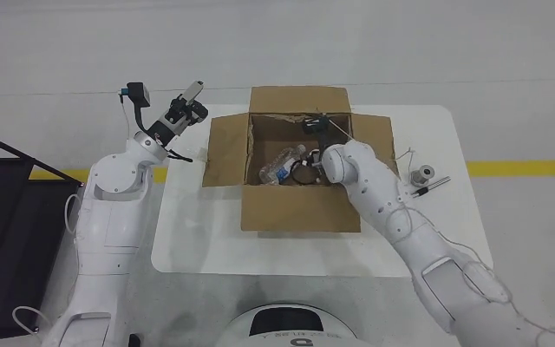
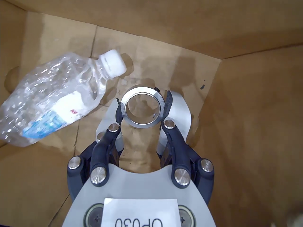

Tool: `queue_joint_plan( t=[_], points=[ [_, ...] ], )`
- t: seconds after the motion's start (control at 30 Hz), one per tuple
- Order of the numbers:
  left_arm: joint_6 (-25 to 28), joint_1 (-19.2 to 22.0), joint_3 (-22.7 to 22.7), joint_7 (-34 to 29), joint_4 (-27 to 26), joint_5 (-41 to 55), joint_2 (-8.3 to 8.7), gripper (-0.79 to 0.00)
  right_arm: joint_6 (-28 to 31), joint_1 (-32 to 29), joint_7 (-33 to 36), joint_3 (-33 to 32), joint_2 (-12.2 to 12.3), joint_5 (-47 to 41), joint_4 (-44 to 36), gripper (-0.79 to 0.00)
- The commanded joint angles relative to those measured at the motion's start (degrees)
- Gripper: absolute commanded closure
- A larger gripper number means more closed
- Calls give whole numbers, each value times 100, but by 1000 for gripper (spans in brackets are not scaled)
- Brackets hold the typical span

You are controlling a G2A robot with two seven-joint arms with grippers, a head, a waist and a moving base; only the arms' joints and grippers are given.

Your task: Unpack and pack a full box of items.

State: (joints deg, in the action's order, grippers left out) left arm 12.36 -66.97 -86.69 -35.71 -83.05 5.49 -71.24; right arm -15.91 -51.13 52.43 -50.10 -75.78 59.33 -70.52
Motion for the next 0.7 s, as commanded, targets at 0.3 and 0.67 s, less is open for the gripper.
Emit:
queue_joint_plan(
  t=[0.3, 0.67],
  points=[
    [-1, 1, 0, 0, 2, 4, 0, -785, 107, -2327, -268, -1580, 527, 1004, -4102, 0],
    [-1, 1, 0, 0, 2, 4, 0, -785, 451, -4734, -1562, -3672, 701, -84, -5709, 0]
  ],
)
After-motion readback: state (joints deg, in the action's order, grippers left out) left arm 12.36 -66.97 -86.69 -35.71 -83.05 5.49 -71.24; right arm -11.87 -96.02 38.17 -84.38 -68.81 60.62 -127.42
